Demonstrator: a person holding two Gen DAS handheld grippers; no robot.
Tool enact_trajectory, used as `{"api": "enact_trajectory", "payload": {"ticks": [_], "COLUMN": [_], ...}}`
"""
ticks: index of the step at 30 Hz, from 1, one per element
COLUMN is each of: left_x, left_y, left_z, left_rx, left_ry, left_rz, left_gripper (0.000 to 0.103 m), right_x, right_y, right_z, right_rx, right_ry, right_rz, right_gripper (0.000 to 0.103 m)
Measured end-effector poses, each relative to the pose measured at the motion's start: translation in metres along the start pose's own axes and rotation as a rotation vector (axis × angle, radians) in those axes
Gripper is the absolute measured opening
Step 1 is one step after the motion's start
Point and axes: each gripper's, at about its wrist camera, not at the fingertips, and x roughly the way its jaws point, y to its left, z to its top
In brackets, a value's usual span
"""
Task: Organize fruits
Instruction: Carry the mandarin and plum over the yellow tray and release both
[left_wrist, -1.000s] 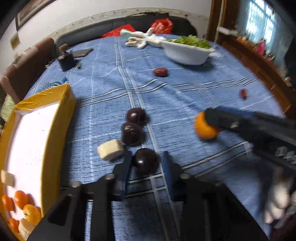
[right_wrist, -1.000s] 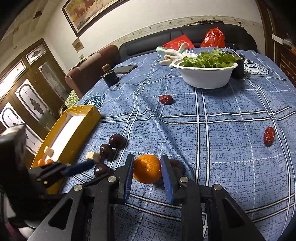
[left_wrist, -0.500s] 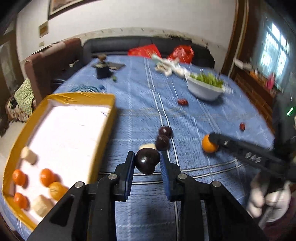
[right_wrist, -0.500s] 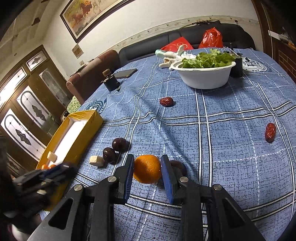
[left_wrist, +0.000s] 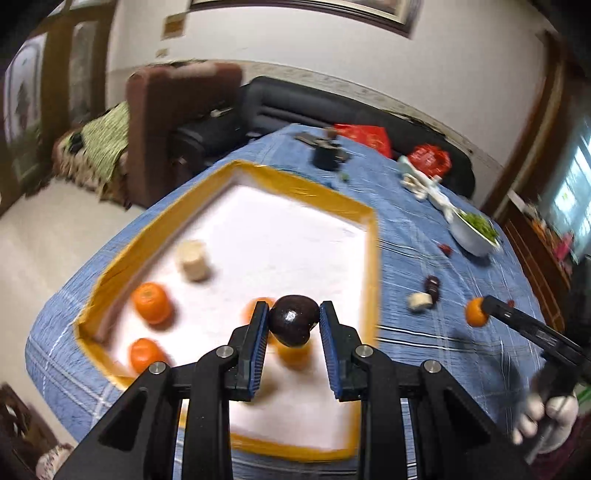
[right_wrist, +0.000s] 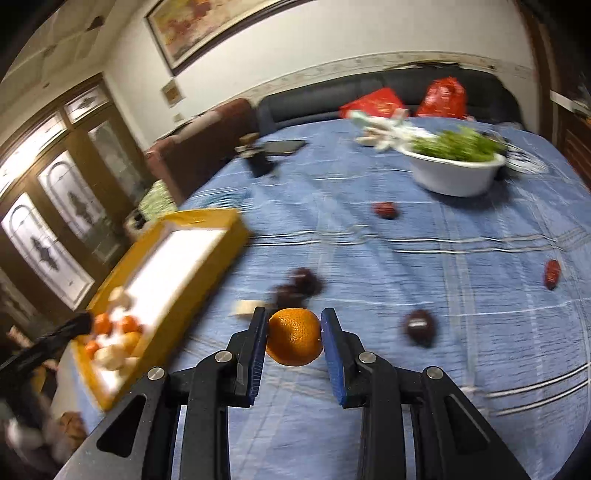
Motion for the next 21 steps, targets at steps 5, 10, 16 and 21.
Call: {"api": "enact_trajectory", "payload": {"ticks": [5, 10, 16, 21], "left_x": [-0.001, 0.020, 0.055, 0.073], "left_y": [0.045, 0.071, 0.066, 0.062], "left_z": [0.005, 0.022, 0.043, 0.049], "left_rx": [-0.058, -0.106, -0.070, -0.056], "left_ry": [-0.005, 0.066, 0.131, 0.156], "left_rz": [0.030, -0.006, -0.018, -0.023], "left_gripper": [0.027, 0.027, 0.027, 0.036], "right_x": [0.012, 0.046, 0.098, 0.134], "right_y": [0.060, 0.112, 0.153, 0.164], "right_z": [0.013, 0.014, 0.008, 0.003], "right_rx": [-0.042, -0.105, -0.176, -0.206], "right_ry": [0.056, 0.133, 0.219, 0.260], "right_rz": [0.121, 0.186, 0.173, 0.119], "right_gripper": [0.033, 0.033, 0.033, 0.035]}}
